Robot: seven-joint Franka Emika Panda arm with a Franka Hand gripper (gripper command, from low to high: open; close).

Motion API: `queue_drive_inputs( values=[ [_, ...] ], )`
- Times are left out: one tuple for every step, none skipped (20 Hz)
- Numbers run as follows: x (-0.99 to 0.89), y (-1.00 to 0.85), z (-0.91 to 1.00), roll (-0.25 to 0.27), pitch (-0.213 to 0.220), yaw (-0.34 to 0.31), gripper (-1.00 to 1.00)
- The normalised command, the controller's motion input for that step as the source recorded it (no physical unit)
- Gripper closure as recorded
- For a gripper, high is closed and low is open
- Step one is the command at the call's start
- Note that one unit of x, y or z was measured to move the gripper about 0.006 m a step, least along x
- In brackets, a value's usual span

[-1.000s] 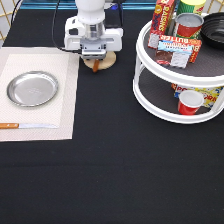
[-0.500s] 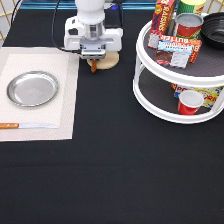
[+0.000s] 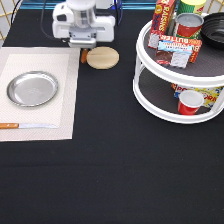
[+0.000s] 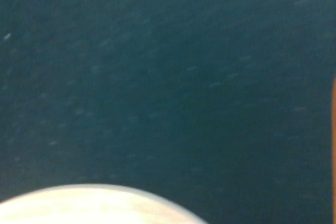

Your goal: Arrange plate and fork

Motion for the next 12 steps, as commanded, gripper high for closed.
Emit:
queue_drive_inputs(
  values=[
    [0.24,-0.70,0.30,0.000,0.058,-0.053,1.00],
    [0.23,-0.69,0.22,0.000,0.056,-0.058,1.00],
    [0.21,-0.69,0.13,0.000,0.045,-0.055,1.00],
    [0.20,-0.68,0.07,0.000,0.034,-0.063,1.00],
    [0.13,-0.67,0.00,0.000,0.021,-0.075,1.00],
    [0.09,-0.66,0.00,0.000,0.004,-0.086,1.00],
    [0.03,-0.66,0.00,0.000,0.000,-0.099,1.00],
    [0.01,-0.66,0.00,0.000,0.000,-0.103,1.00],
    [0.00,-0.64,0.00,0.000,0.000,-0.113,1.00],
    [0.00,-0.65,0.00,0.000,0.000,-0.119,1.00],
    [0.00,-0.64,0.00,0.000,0.000,-0.125,1.00],
    [0.00,-0.62,0.04,0.000,0.000,-0.137,1.00]
  ],
)
